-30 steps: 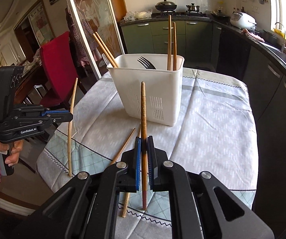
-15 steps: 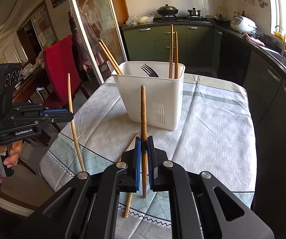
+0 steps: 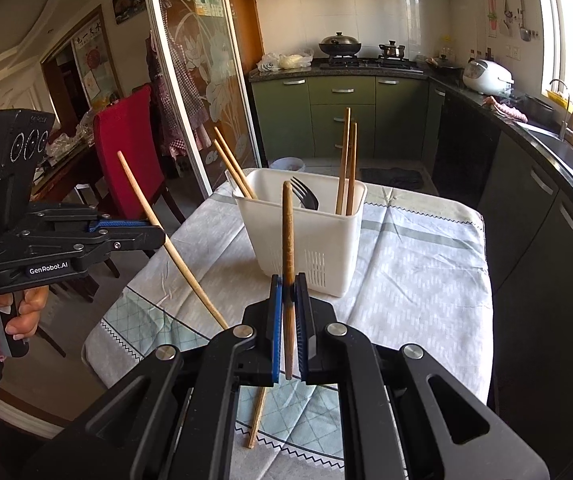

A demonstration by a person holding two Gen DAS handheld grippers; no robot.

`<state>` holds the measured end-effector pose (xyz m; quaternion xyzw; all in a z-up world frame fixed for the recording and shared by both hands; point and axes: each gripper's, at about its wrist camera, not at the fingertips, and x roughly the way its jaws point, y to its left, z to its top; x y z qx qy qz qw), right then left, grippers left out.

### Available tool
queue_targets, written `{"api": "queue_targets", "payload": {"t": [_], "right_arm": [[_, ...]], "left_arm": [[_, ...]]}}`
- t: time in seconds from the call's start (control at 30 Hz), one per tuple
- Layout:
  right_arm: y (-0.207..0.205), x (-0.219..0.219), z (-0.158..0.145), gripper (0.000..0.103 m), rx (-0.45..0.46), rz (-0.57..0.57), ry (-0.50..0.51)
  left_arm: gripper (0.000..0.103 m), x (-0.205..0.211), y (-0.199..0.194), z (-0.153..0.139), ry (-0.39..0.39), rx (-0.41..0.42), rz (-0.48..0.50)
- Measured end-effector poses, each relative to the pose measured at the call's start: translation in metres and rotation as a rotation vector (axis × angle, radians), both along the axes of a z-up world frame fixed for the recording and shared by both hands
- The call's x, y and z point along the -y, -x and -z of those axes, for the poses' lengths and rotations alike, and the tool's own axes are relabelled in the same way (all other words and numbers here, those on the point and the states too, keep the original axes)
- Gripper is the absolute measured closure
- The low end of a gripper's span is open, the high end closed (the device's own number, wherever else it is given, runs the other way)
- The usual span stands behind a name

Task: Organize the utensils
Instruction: 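Lift both chopsticks, lower them into the white holder and open both tools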

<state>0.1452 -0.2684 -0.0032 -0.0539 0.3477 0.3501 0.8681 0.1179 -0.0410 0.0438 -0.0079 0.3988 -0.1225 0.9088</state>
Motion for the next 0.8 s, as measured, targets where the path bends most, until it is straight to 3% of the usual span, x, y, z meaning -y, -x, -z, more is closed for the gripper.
{"api": "queue_targets", "payload": {"t": [0.3,0.43,0.63,0.8], "right_arm": [[-0.013,0.009,-0.080,0.096,0.117,0.025,-0.047],[-0.025,0.009,-0.114,0.096,0.164,0.050,-0.088],[-0.061,0.000,-0.144,0.096,0.198,0.096,-0.138],[-0.096,-0.019,-0.128,0.096,0.172,0.125,-0.097]], "left_arm": [[0.097,0.023,-0.021,-0.092,-0.006,0.194,0.000],[0.097,0.031,-0.036,-0.119,-0.023,0.252,-0.023],[0.097,0.034,-0.065,-0.122,-0.083,0.264,-0.085],[0.097,0.030,-0.087,-0.099,-0.130,0.223,-0.130]]}}
